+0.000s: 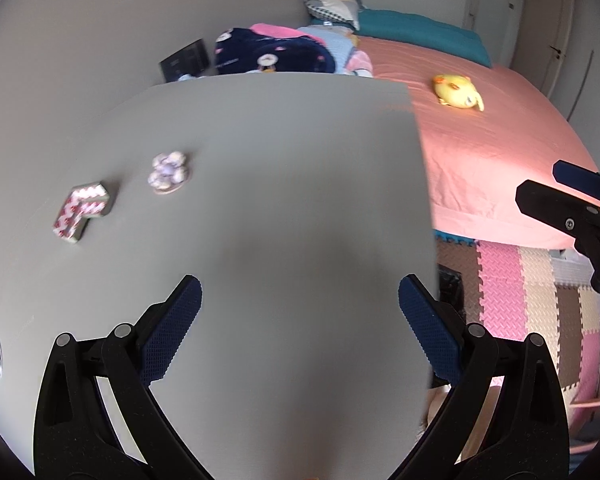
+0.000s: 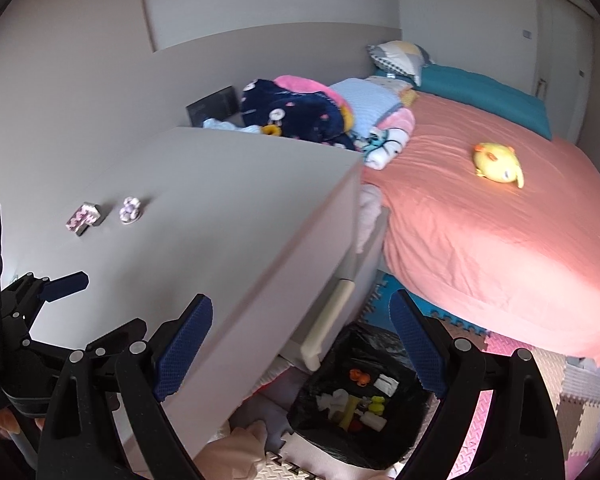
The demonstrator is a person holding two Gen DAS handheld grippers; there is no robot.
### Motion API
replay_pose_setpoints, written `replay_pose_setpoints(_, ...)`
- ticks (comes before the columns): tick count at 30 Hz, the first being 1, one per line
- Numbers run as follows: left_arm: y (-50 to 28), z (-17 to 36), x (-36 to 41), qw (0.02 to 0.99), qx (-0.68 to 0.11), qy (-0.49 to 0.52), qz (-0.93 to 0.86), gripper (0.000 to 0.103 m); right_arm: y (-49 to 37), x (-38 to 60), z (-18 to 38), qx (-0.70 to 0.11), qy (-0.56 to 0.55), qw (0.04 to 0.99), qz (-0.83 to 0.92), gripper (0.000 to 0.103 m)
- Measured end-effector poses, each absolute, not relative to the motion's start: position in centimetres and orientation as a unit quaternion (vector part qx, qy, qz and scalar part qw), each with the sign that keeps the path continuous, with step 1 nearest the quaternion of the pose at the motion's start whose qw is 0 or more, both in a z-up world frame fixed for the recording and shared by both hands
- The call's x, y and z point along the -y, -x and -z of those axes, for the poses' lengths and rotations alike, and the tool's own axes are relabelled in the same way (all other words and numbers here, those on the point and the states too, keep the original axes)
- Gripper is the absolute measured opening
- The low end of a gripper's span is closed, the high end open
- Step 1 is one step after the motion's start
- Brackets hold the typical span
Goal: Collect trash
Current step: 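Move both open grippers back over the desk toward the small pink boxes, then grasp the pink-white printed corner piece with the left gripper while the right gripper grasps the lilac flower plush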
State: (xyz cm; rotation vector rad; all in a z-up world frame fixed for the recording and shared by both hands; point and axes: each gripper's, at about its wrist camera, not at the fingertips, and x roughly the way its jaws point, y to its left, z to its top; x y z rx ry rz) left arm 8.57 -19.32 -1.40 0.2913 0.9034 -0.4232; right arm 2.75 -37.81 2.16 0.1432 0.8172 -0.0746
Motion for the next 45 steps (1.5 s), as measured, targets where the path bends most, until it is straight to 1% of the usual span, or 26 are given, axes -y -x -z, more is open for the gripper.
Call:
replay_pose_setpoints(21, -14.8, 1.6, 8.5, 0.883, -0.439, -0.084, 0.142, 0.096, -10.8, 29.6, -1.1, -0.410, -0.039, 0.911, -0.036, 0.090)
replay_pose_setpoints(37, -20.6, 2.4, 2.0, 0.884, -0.441, -0.101, 0.119, 0.095, -16.8, 23.6, 1.0, -0.431, -0.024, 0.898, -0.083, 0.090)
replay_pose_setpoints(38, -20.8, 2.5, 1.9, 0.884, -0.440, -0.101, 0.120, 0.094, -17.1, 23.4, 1.1, -0.431, -0.024, 0.898, -0.084, 0.090)
replay_pose_setpoints(40, -21.5, 2.7, 1.5, 0.883, -0.440, -0.104, 0.123, 0.084, -17.7, 23.0, 1.3, -0.434, -0.023, 0.897, -0.086, 0.090)
replay_pose_setpoints(43, -22.4, 3.0, 1.0, 0.881, -0.444, -0.107, 0.123, 0.075, -18.6, 22.4, 1.4, -0.436, -0.023, 0.895, -0.087, 0.090)
replay_pose_setpoints(45, -22.9, 3.2, 0.9, 0.881, -0.443, -0.110, 0.125, 0.074, -19.2, 22.0, 1.5, -0.438, -0.022, 0.894, -0.090, 0.090)
